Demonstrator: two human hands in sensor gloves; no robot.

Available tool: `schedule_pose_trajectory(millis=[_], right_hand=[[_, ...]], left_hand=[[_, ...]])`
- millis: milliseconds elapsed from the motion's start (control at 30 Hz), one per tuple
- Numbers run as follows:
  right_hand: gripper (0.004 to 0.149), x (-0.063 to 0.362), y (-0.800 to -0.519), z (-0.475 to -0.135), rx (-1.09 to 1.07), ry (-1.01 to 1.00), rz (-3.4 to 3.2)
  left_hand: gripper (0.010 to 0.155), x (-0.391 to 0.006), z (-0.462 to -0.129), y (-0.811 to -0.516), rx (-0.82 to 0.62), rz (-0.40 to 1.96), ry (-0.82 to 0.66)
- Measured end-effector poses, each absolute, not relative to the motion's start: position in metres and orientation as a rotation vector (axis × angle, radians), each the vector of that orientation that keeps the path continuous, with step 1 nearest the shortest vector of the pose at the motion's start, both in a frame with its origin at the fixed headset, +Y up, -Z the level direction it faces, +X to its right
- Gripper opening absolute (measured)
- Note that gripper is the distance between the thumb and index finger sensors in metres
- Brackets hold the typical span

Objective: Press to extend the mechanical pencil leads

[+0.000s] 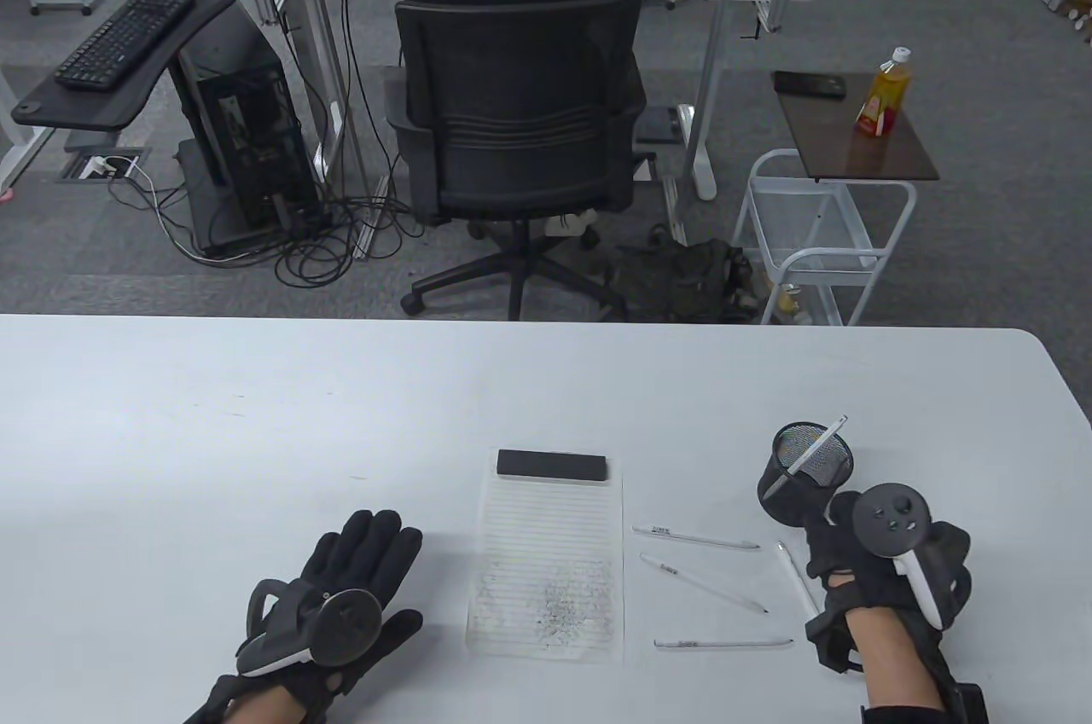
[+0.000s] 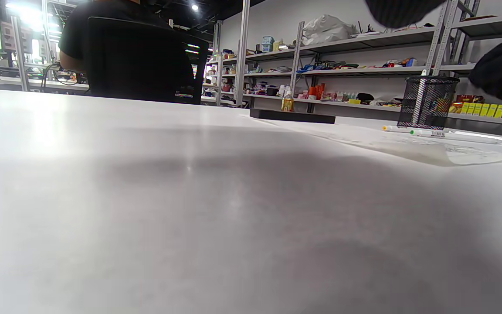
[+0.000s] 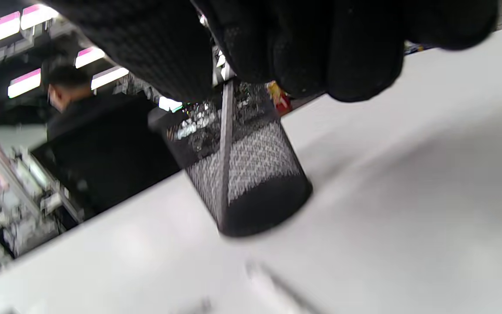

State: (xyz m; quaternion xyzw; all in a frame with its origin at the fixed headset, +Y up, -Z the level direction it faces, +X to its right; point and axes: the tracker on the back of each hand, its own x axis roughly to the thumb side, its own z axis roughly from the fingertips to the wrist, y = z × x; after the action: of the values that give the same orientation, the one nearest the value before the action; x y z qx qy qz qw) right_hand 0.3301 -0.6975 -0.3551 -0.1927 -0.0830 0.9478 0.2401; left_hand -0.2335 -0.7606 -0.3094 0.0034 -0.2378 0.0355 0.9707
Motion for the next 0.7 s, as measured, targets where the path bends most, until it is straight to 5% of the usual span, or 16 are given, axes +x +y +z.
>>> schedule_pose_trajectory(millis=[267, 700], right_hand=[[0.071, 0.355, -0.687, -0.39, -0.637, -0.22, 2.301], [0.073, 0.363, -0.728, -0.45, -0.752, -0.134, 2.072]], left_hand=[[0.086, -0.237, -0.31, -0.761, 0.006, 0.071, -0.462], [0.086, -0.236, -0.306, -0.752, 0.053, 0.077, -0.46]])
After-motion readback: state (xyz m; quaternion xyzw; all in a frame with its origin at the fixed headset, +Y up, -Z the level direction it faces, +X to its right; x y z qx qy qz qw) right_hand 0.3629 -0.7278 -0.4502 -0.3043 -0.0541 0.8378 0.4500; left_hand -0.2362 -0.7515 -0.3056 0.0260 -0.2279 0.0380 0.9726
